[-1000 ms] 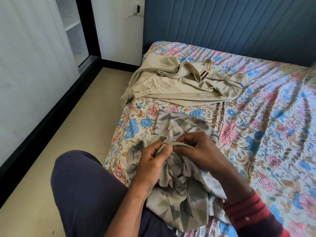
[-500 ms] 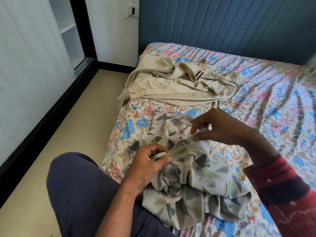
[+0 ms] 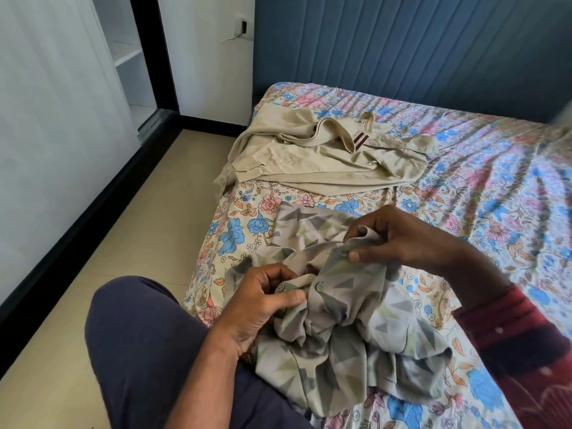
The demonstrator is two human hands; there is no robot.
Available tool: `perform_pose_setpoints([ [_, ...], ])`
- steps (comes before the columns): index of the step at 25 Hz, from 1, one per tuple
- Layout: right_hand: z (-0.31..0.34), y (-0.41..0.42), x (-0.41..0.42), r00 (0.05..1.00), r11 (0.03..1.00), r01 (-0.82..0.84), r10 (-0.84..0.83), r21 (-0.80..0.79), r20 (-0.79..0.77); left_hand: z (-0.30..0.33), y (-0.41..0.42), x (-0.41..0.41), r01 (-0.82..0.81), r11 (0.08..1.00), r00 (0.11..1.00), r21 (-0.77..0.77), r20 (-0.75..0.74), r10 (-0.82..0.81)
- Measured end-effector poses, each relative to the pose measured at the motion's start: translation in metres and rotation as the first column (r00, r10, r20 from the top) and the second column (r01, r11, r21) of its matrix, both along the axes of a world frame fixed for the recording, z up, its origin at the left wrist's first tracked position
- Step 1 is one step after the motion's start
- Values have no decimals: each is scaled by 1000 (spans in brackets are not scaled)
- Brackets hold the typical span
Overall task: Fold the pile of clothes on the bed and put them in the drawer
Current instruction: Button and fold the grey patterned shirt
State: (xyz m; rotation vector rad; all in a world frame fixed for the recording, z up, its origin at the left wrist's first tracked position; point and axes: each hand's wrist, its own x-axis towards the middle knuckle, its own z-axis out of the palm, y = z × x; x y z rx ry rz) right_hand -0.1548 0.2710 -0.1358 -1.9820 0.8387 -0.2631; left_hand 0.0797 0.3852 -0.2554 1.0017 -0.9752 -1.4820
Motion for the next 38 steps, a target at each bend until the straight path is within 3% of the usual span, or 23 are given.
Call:
perform_pose_setpoints([
  [2, 1, 0, -3, 1000, 989, 31, -31, -143, 0, -2, 0, 1, 8, 1000, 997, 7, -79, -7],
  [6, -2, 1, -4, 970, 957, 183, -138, -227, 200, -2, -2, 1, -54, 998, 952, 9, -302, 54],
  [9, 1, 4, -2, 953, 936, 191, -105, -296, 283, 0, -4, -1, -105, 994, 943, -31, -322, 90],
  [12, 3, 11, 17, 928, 938, 180, -62, -296, 367, 2, -5, -4, -122, 992, 946, -45, -307, 103],
  [14, 3, 15, 30, 938, 927, 158, -33, -339, 346, 6, -5, -8, -138, 989, 952, -57, -282, 117],
  [18, 3, 19, 49, 969, 792, -209, 247, -574, -10, 20, -6, -12, -217, 968, 962, -126, -197, 190],
  [20, 2, 20, 52, 955, 734, -270, 285, -623, -77, 27, -6, -14, -266, 954, 954, -142, -182, 239],
  [23, -7, 26, 52, 979, 735, -140, 201, -663, 16, 25, -10, -17, -328, 936, 930, -123, -216, 298],
  [29, -40, 44, 55, 977, 794, 187, -92, -579, 190, 12, -10, -18, -346, 930, 924, -127, -219, 314],
  [32, -43, 44, 60, 982, 789, 173, -90, -589, 168, 7, -8, -13, -345, 930, 930, -128, -184, 320],
  [38, -46, 41, 68, 996, 811, 75, -86, -580, 8, 0, -4, -8, -295, 901, 924, -318, 144, 353],
])
